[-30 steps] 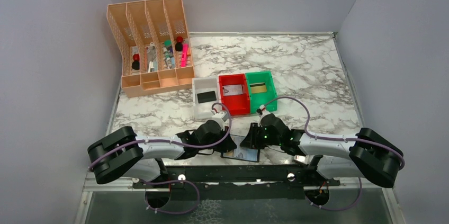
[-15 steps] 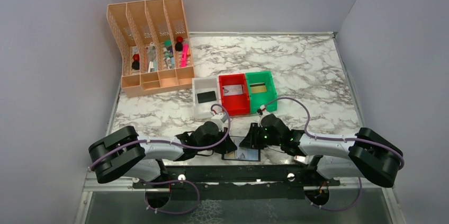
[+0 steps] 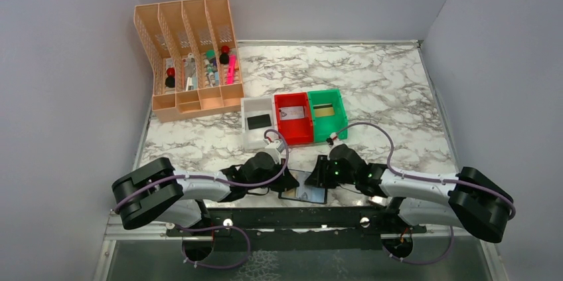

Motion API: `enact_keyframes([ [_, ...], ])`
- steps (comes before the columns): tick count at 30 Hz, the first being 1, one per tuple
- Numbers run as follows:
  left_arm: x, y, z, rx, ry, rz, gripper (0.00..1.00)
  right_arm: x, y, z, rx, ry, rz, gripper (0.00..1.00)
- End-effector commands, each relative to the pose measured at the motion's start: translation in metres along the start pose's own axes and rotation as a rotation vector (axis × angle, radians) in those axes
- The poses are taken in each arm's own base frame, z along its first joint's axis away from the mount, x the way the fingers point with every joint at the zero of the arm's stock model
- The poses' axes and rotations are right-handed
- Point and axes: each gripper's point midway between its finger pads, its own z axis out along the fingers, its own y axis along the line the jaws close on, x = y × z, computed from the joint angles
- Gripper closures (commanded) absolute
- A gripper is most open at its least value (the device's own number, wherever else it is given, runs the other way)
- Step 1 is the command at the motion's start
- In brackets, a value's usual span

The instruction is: Take the credit cards out of the card holder

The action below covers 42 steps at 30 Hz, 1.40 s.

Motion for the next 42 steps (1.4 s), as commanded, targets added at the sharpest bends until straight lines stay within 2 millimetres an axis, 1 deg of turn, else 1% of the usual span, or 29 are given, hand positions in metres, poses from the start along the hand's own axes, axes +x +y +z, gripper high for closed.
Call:
enact_keyframes([
  [1, -0.004, -0.018, 0.004, 0.062, 0.004, 0.019, 0.98, 0.020, -0.015, 0.008, 0.029, 0.075, -0.015, 0.65],
  [3, -0.006, -0.021, 0.004, 0.072, 0.003, 0.022, 0.93, 0.022, -0.016, 0.012, 0.030, 0.081, 0.003, 0.66],
  [5, -0.006, -0.025, 0.004, 0.082, 0.005, 0.027, 0.85, 0.024, -0.017, 0.014, 0.027, 0.080, 0.017, 0.67],
  [7, -0.006, -0.026, 0.004, 0.090, 0.009, 0.027, 0.80, 0.025, -0.019, 0.014, 0.030, 0.079, 0.028, 0.67],
  [12, -0.006, -0.026, 0.005, 0.092, 0.011, 0.029, 0.77, 0.025, -0.020, 0.015, 0.037, 0.078, 0.031, 0.68],
  [14, -0.007, -0.025, 0.006, 0.085, 0.004, 0.025, 0.79, 0.024, -0.021, 0.015, 0.040, 0.076, 0.030, 0.68],
  [17, -0.008, -0.022, 0.005, 0.074, -0.009, 0.022, 0.88, 0.024, -0.023, 0.014, 0.051, 0.072, 0.027, 0.68],
  [20, -0.009, -0.024, 0.004, 0.079, -0.010, 0.026, 0.99, 0.021, -0.024, 0.012, 0.062, 0.057, 0.028, 0.68],
  [21, -0.009, -0.024, 0.004, 0.081, -0.008, 0.028, 1.00, 0.020, -0.024, 0.011, 0.066, 0.052, 0.027, 0.68],
  [25, -0.011, -0.021, 0.002, 0.071, -0.023, 0.032, 1.00, 0.013, -0.022, 0.006, 0.069, 0.027, 0.012, 0.67],
  [27, -0.016, -0.019, -0.002, 0.052, -0.050, 0.038, 1.00, 0.010, -0.022, 0.002, 0.077, 0.016, 0.000, 0.66],
  [28, -0.019, -0.015, -0.005, 0.025, -0.061, 0.045, 1.00, 0.007, -0.020, 0.000, 0.071, 0.002, -0.008, 0.66],
  [30, -0.024, 0.000, -0.012, -0.072, -0.071, 0.064, 1.00, 0.003, -0.018, -0.003, 0.067, -0.013, -0.021, 0.65],
  [31, -0.026, 0.011, -0.018, -0.136, -0.068, 0.076, 1.00, 0.001, -0.016, -0.004, 0.062, -0.018, -0.029, 0.65],
  [32, -0.029, 0.013, -0.023, -0.158, -0.071, 0.093, 1.00, 0.000, -0.014, -0.005, 0.053, -0.019, -0.041, 0.64],
  [34, -0.034, 0.013, -0.032, -0.176, -0.079, 0.116, 1.00, -0.001, -0.009, -0.005, 0.043, -0.011, -0.053, 0.65],
  [38, -0.037, 0.017, -0.047, -0.209, -0.076, 0.134, 1.00, -0.006, 0.000, -0.003, 0.031, -0.008, -0.066, 0.66],
  [42, -0.043, 0.013, -0.057, -0.205, -0.104, 0.142, 1.00, -0.015, 0.024, -0.004, -0.068, -0.027, -0.100, 0.65],
])
